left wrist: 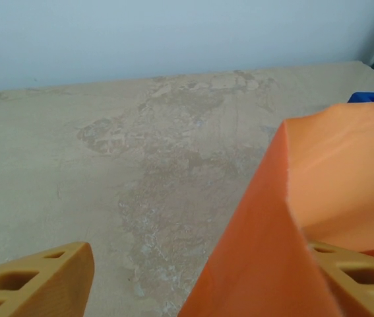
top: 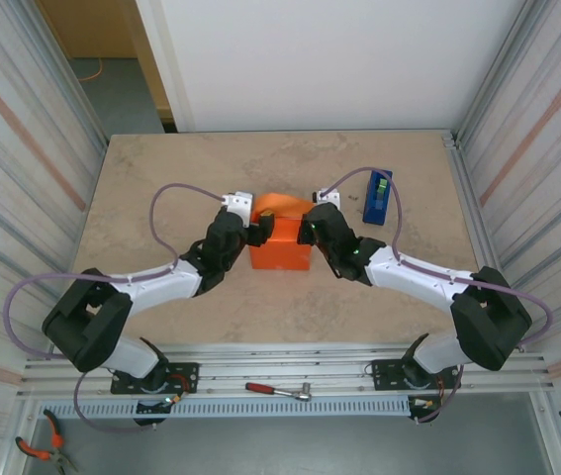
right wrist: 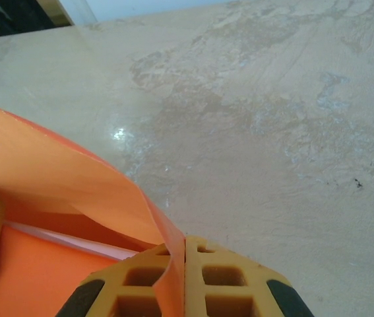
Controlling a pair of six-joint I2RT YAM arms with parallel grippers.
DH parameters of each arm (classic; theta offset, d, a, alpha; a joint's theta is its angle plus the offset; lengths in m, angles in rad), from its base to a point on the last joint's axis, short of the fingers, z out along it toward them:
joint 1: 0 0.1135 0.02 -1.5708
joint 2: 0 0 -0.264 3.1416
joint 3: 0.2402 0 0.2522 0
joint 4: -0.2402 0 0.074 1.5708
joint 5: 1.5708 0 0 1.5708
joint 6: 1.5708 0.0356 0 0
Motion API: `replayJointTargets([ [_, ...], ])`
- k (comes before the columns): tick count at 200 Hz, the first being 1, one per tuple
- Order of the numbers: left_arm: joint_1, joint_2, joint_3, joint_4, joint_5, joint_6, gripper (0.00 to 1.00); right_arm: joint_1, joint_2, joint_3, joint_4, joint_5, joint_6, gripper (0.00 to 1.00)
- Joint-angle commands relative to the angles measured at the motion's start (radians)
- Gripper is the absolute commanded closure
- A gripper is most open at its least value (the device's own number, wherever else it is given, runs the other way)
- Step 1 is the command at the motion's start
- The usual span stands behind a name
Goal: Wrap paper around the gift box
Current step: Fold the wrapping paper for the gift box.
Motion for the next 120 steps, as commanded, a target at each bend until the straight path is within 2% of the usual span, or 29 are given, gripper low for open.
replayJointTargets([
  [1, -0.01, 0.024, 0.007, -0.012, -0.065, 0.022, 0.29, -0.004, 0.016, 0.052, -0.158, -0.071, 0.012, 0.92],
  [32, -0.032, 0.024, -0.002, -0.02, -0.089, 0.025, 0.33, -0.026, -0.016, 0.132, -0.21, -0.086, -0.005, 0.56],
  [61, -0.036, 0.023, -0.011, -0.023, -0.091, 0.013, 0.36, -0.037, -0.052, 0.175, -0.254, -0.079, -0.01, 0.33],
  [82, -0.041, 0.024, -0.011, -0.023, -0.094, 0.011, 0.37, -0.039, -0.065, 0.169, -0.253, -0.074, -0.004, 0.26],
  [120, -0.043, 0.027, -0.01, -0.022, -0.092, 0.008, 0.38, -0.038, -0.052, 0.102, -0.203, -0.063, 0.024, 0.24],
])
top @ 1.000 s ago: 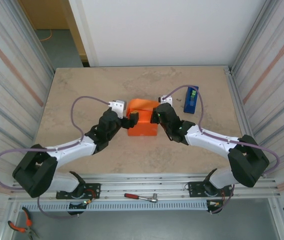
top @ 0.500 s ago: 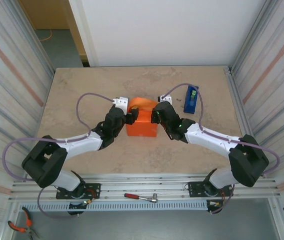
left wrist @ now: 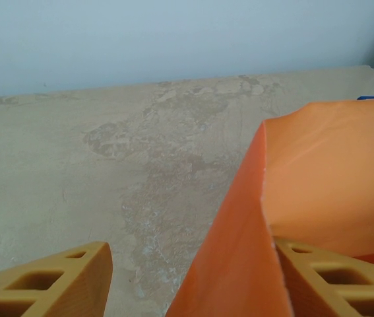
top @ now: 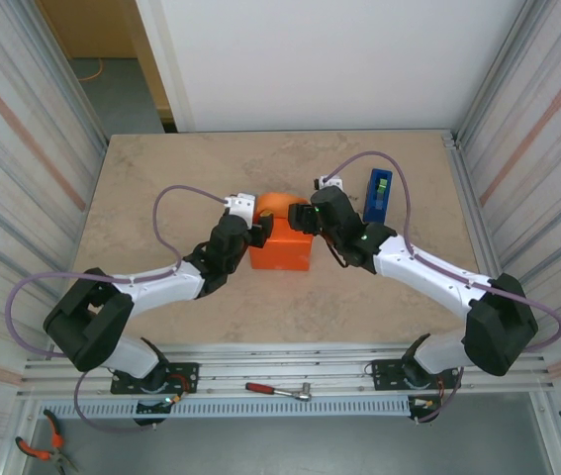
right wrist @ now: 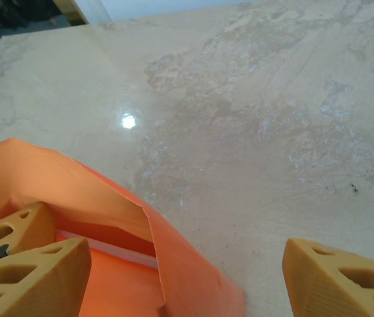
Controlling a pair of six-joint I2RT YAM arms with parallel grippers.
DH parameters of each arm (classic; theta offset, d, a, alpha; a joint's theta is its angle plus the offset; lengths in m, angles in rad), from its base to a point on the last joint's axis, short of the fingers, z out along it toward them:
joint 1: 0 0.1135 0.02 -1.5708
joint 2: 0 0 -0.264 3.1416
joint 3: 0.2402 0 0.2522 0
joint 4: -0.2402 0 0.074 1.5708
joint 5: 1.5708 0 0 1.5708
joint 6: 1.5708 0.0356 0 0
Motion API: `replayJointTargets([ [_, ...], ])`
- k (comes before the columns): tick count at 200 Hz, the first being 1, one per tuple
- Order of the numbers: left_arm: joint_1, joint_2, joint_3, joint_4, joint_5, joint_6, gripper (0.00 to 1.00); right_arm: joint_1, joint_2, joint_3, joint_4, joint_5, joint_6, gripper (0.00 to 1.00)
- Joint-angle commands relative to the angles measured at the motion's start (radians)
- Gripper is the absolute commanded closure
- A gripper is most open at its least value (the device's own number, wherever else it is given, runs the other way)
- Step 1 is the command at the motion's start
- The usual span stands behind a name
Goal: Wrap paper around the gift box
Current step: Fold the wrapping paper for the gift box.
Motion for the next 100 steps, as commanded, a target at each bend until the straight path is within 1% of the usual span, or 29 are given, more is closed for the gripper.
replayJointTargets([
  [1, -0.008, 0.024, -0.009, -0.032, -0.027, 0.007, 0.38, -0.003, -0.011, -0.045, 0.011, 0.014, 0.024, 0.24],
  [20, -0.008, 0.026, -0.01, -0.031, -0.025, 0.007, 0.39, -0.001, 0.007, -0.07, 0.044, 0.027, 0.027, 0.26],
  [38, -0.01, 0.029, -0.007, -0.035, -0.02, 0.004, 0.41, 0.007, 0.029, -0.089, 0.078, 0.05, 0.026, 0.3],
  [44, -0.009, 0.028, -0.006, -0.035, -0.021, 0.003, 0.42, 0.011, 0.038, -0.096, 0.089, 0.058, 0.024, 0.33],
  [81, -0.01, 0.01, -0.003, -0.035, -0.028, 0.008, 0.42, 0.039, 0.087, -0.118, 0.096, 0.12, 0.026, 0.61],
  [90, -0.011, 0.002, 0.001, -0.036, -0.031, 0.017, 0.41, 0.042, 0.092, -0.122, 0.092, 0.125, 0.03, 0.63],
  [100, -0.011, -0.007, 0.01, -0.039, -0.035, 0.027, 0.38, 0.043, 0.091, -0.131, 0.089, 0.125, 0.034, 0.64],
])
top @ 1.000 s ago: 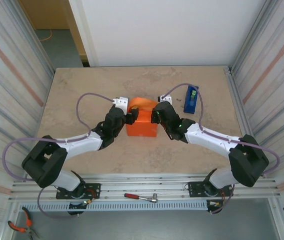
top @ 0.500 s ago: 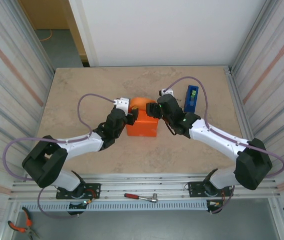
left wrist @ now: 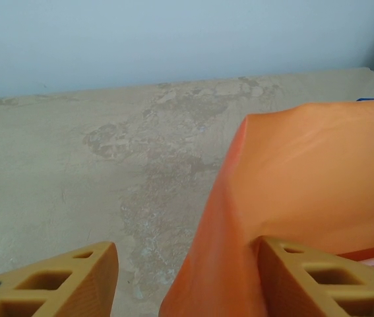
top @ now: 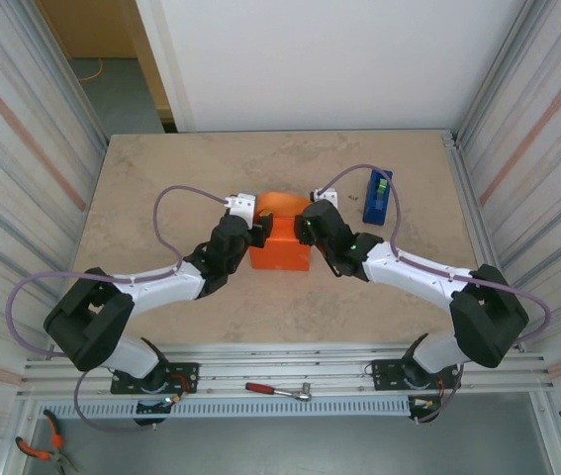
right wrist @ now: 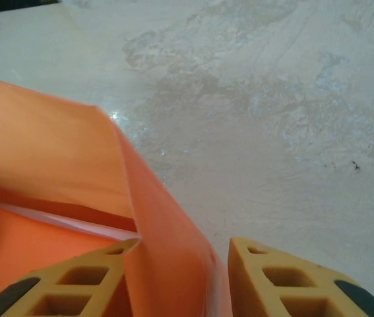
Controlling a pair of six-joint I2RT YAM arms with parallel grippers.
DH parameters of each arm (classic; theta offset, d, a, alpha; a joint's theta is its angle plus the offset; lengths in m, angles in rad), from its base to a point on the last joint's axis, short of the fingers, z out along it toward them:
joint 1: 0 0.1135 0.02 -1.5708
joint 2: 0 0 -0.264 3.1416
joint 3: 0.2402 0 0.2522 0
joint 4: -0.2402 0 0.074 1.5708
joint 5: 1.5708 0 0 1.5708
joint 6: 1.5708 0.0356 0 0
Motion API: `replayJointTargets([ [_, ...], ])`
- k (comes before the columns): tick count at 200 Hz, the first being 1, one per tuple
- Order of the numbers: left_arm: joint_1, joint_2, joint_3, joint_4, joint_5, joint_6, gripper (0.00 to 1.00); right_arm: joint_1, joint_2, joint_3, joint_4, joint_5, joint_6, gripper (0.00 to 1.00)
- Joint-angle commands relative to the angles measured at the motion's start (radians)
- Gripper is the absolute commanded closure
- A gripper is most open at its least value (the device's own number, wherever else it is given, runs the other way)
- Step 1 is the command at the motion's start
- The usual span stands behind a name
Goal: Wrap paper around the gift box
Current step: Fold the wrapping paper for the gift box.
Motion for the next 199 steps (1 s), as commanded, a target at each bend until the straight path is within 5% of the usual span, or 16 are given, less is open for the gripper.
replayJointTargets([
  [1, -0.006, -0.009, 0.01, -0.047, -0.028, 0.032, 0.38, 0.007, 0.028, -0.037, -0.032, 0.046, 0.008, 0.64],
  [25, 0.005, -0.013, 0.036, -0.047, -0.025, 0.056, 0.37, 0.008, 0.019, -0.052, -0.031, 0.047, 0.016, 0.66],
  [47, 0.016, -0.002, 0.059, -0.044, -0.017, 0.078, 0.45, 0.009, 0.024, -0.055, -0.035, 0.045, 0.017, 0.66],
  [65, 0.016, 0.006, 0.069, -0.034, -0.002, 0.099, 0.74, 0.009, 0.029, -0.052, -0.038, 0.04, 0.02, 0.67],
  [74, 0.016, 0.007, 0.072, -0.03, 0.009, 0.106, 0.81, 0.009, 0.031, -0.052, -0.04, 0.039, 0.021, 0.67],
  [112, 0.015, 0.021, 0.075, -0.017, 0.022, 0.133, 0.61, 0.013, 0.034, -0.052, -0.047, 0.035, 0.024, 0.68],
  [122, 0.015, 0.027, 0.073, -0.005, 0.032, 0.144, 0.71, 0.013, 0.034, -0.052, -0.05, 0.036, 0.025, 0.69],
  [134, 0.013, 0.031, 0.069, 0.017, 0.054, 0.158, 1.0, 0.014, 0.035, -0.051, -0.053, 0.035, 0.026, 0.7],
  [153, 0.013, 0.039, 0.074, 0.029, 0.061, 0.166, 1.0, 0.017, 0.035, -0.05, -0.057, 0.036, 0.029, 0.71],
  [166, 0.013, 0.041, 0.076, 0.031, 0.054, 0.169, 0.75, 0.019, 0.036, -0.051, -0.058, 0.037, 0.031, 0.72],
  [173, 0.013, 0.046, 0.076, 0.036, 0.052, 0.174, 0.71, 0.019, 0.035, -0.051, -0.058, 0.036, 0.033, 0.71],
  [178, 0.013, 0.046, 0.077, 0.038, 0.053, 0.179, 0.77, 0.02, 0.035, -0.052, -0.058, 0.036, 0.033, 0.72],
  [185, 0.013, 0.049, 0.079, 0.04, 0.055, 0.188, 0.99, 0.021, 0.035, -0.052, -0.059, 0.036, 0.034, 0.72],
  [199, 0.013, 0.046, 0.081, 0.044, 0.062, 0.195, 1.0, 0.022, 0.034, -0.052, -0.06, 0.035, 0.036, 0.73],
])
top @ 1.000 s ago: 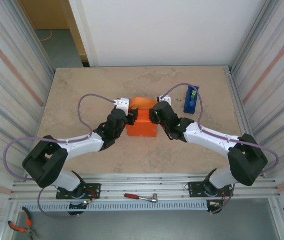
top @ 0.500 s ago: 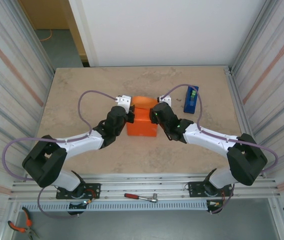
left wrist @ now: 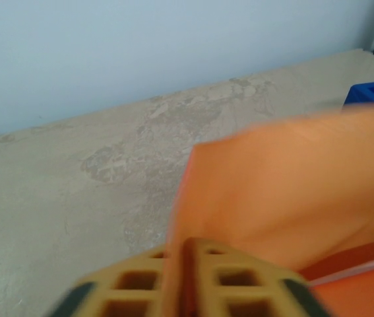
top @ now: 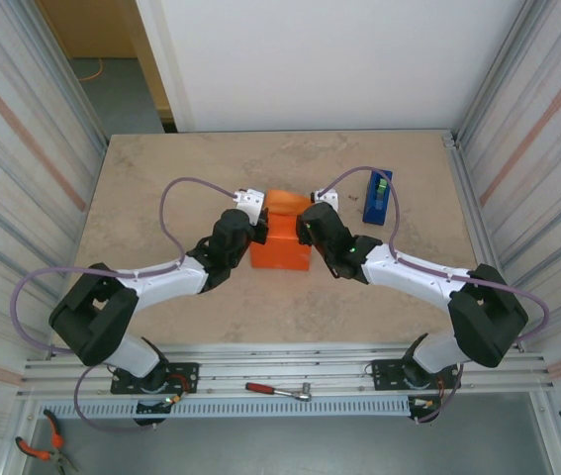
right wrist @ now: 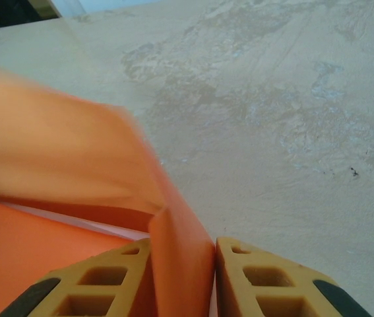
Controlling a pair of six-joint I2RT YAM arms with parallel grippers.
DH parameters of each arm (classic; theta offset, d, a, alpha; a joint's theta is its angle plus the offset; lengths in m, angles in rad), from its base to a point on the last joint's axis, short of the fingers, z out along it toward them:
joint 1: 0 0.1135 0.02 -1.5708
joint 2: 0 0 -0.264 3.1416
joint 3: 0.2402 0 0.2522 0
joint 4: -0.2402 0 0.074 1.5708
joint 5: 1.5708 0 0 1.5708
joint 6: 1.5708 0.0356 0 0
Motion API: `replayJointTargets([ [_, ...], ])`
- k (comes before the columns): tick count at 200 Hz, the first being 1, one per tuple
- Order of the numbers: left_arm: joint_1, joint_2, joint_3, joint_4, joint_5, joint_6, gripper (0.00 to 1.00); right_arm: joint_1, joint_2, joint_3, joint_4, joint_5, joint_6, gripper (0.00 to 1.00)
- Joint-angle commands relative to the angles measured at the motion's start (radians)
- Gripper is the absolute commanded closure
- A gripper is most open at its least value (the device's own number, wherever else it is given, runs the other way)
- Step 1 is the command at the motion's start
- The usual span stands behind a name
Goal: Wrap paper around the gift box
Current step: Fold the wrapping paper for the gift box.
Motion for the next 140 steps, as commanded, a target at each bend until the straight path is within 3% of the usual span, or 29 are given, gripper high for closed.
replayJointTargets([
  [1, 0.0, 0.009, 0.027, 0.038, 0.012, 0.03, 1.0, 0.011, 0.033, -0.03, -0.108, 0.004, 0.024, 0.73],
  [12, 0.0, 0.007, 0.028, 0.043, 0.019, 0.035, 0.99, 0.011, 0.032, -0.031, -0.107, 0.005, 0.024, 0.73],
  [22, 0.0, 0.007, 0.031, 0.043, 0.016, 0.035, 0.76, 0.011, 0.031, -0.033, -0.105, 0.005, 0.025, 0.73],
  [29, 0.0, 0.005, 0.034, 0.043, 0.019, 0.04, 0.72, 0.011, 0.032, -0.033, -0.107, 0.005, 0.025, 0.73],
  [35, 0.0, 0.005, 0.036, 0.045, 0.027, 0.045, 0.76, 0.011, 0.031, -0.033, -0.108, 0.004, 0.027, 0.73],
  [44, 0.001, 0.002, 0.041, 0.046, 0.038, 0.049, 1.0, 0.011, 0.032, -0.033, -0.106, 0.005, 0.028, 0.73],
  [70, 0.006, -0.026, 0.048, 0.051, 0.066, 0.045, 1.0, 0.011, 0.029, -0.036, -0.107, 0.004, 0.031, 0.74],
  [81, 0.015, -0.048, 0.055, 0.039, 0.077, 0.031, 0.81, 0.011, 0.027, -0.036, -0.108, 0.004, 0.033, 0.74],
  [103, 0.059, -0.109, 0.065, -0.01, 0.145, -0.012, 0.59, 0.011, 0.025, -0.034, -0.109, 0.004, 0.034, 0.74],
  [117, 0.126, -0.145, 0.082, -0.072, 0.249, -0.06, 0.48, 0.012, 0.024, -0.034, -0.109, 0.004, 0.036, 0.74],
  [140, 0.229, -0.176, 0.123, -0.163, 0.475, -0.092, 0.4, 0.011, 0.021, -0.034, -0.109, 0.005, 0.036, 0.74],
])
